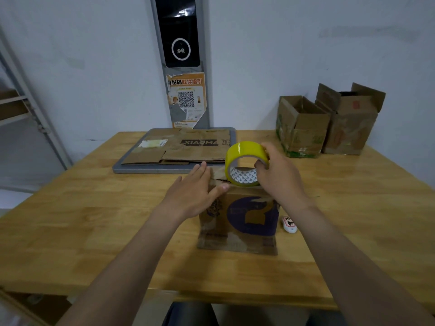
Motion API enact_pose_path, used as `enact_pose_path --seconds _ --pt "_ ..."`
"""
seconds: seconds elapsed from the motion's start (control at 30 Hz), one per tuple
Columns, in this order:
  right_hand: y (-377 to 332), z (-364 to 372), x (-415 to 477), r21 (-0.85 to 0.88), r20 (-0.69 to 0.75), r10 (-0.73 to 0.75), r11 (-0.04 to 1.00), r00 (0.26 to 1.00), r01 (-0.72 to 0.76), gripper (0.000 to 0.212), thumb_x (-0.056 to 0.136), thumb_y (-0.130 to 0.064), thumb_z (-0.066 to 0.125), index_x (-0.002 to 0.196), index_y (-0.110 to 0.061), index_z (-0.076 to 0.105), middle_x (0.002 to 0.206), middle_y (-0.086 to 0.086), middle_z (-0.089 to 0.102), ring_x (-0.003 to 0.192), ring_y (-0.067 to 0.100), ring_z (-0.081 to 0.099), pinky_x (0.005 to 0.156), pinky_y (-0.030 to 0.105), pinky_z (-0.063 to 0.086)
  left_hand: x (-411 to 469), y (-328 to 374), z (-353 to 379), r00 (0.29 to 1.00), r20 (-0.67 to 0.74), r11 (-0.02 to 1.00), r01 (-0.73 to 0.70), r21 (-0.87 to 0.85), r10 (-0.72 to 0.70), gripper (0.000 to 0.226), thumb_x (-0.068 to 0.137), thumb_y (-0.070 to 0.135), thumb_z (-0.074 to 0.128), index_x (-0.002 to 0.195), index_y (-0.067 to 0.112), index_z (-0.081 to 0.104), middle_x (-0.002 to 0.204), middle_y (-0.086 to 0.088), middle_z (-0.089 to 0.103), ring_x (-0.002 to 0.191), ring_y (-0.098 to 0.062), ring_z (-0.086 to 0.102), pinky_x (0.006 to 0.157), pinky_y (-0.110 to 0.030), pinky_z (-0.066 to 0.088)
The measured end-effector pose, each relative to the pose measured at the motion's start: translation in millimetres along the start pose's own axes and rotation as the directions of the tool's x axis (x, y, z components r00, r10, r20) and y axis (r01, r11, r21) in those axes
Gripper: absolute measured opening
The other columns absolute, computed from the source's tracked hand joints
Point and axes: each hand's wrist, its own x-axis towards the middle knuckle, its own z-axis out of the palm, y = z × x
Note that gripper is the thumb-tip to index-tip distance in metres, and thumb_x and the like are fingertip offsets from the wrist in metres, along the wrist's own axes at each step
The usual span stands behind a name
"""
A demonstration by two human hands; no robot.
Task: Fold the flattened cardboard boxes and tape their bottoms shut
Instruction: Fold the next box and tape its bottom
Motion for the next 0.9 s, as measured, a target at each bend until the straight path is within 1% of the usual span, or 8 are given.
enact_pose_path --seconds 0.07,0.27,0.5,0.6,0.67,0.73,0.8,0.9 --pt "0 1 2 0.151 0.039 0.055 0.987 0.998 -0.060 0.031 0.100 -0.025 0.059 0.130 -0.032 0.052 0.098 -0.010 0.061 0.091 0.018 0.060 0.083 0.045 0.054 0 6 -2 0.999 0.040 0.997 0.012 0.072 -0.015 0.115 0.077 0.089 0.007 0.166 0.017 0.002 0.173 0.002 -0.012 0.159 -0.013 -0.010 0.128 -0.054 0.009" --pt "4 10 -2 0.145 0.078 -0.019 0.989 0.997 0.007 0.027 0.104 -0.026 0.050 0.130 -0.033 0.046 0.101 -0.001 0.065 0.099 0.026 0.060 0.094 0.055 0.048 6 25 -4 0.998 0.067 0.965 -0.014 0.260 -0.003 0.115 0.082 0.091 0.011 0.165 0.012 -0.003 0.172 -0.007 -0.013 0.158 -0.018 -0.017 0.128 -0.055 0.000" --pt "0 8 3 0.044 0.159 -0.023 0.999 0.987 0.016 0.033 0.104 -0.029 0.048 0.136 -0.035 0.040 0.098 -0.005 0.064 0.102 0.025 0.059 0.096 0.046 0.037 9 33 -5 0.992 0.125 0.979 -0.058 0.194 0.034 0.112 0.083 0.090 0.015 0.165 0.018 -0.008 0.172 -0.007 -0.016 0.158 -0.019 -0.018 0.129 -0.050 0.002" --pt "-9 6 11 0.021 0.145 -0.030 0.999 0.989 0.028 0.035 0.103 -0.017 0.043 0.134 -0.031 0.044 0.092 -0.008 0.063 0.098 0.022 0.057 0.091 0.040 0.025 8 34 -6 0.991 0.137 0.984 -0.034 0.176 0.010 0.112 0.084 0.090 0.019 0.164 0.017 -0.009 0.171 -0.008 -0.018 0.157 -0.019 -0.019 0.129 -0.050 0.002" --pt "-16 2 14 0.031 0.143 -0.065 0.998 0.988 0.062 0.044 0.100 -0.008 0.043 0.138 -0.029 0.044 0.099 -0.007 0.063 0.101 0.023 0.057 0.097 0.042 0.033 8 35 -6 0.991 0.133 0.987 -0.023 0.162 0.001 0.113 0.084 0.090 0.021 0.164 0.016 -0.009 0.171 -0.007 -0.018 0.157 -0.019 -0.019 0.129 -0.051 0.004" --pt "-19 -4 17 0.096 0.191 -0.098 0.992 0.977 0.081 0.047 0.099 -0.005 0.045 0.141 -0.026 0.044 0.113 0.001 0.063 0.103 0.027 0.060 0.091 0.044 0.047 9 34 -6 0.991 0.130 0.988 -0.018 0.153 -0.002 0.114 0.084 0.091 0.022 0.164 0.016 -0.009 0.171 -0.007 -0.019 0.157 -0.018 -0.019 0.129 -0.052 0.006" --pt "-18 -11 20 0.102 0.205 -0.142 0.987 0.968 0.123 0.048 0.098 -0.003 0.046 0.141 -0.025 0.046 0.114 0.004 0.061 0.101 0.028 0.060 0.083 0.042 0.050 9 33 -5 0.992 0.130 0.988 -0.009 0.152 -0.011 0.116 0.083 0.092 0.022 0.164 0.015 -0.009 0.171 -0.006 -0.019 0.157 -0.018 -0.019 0.128 -0.053 0.006" --pt "-9 -29 29 -0.003 0.160 -0.176 0.984 0.971 0.179 0.060 0.093 0.006 0.045 0.142 -0.029 0.048 0.123 0.004 0.060 0.108 0.029 0.059 0.085 0.048 0.053 9 31 -4 0.992 0.122 0.988 0.008 0.155 -0.027 0.120 0.082 0.093 0.023 0.164 0.011 -0.008 0.171 -0.006 -0.019 0.157 -0.017 -0.018 0.128 -0.053 0.007"
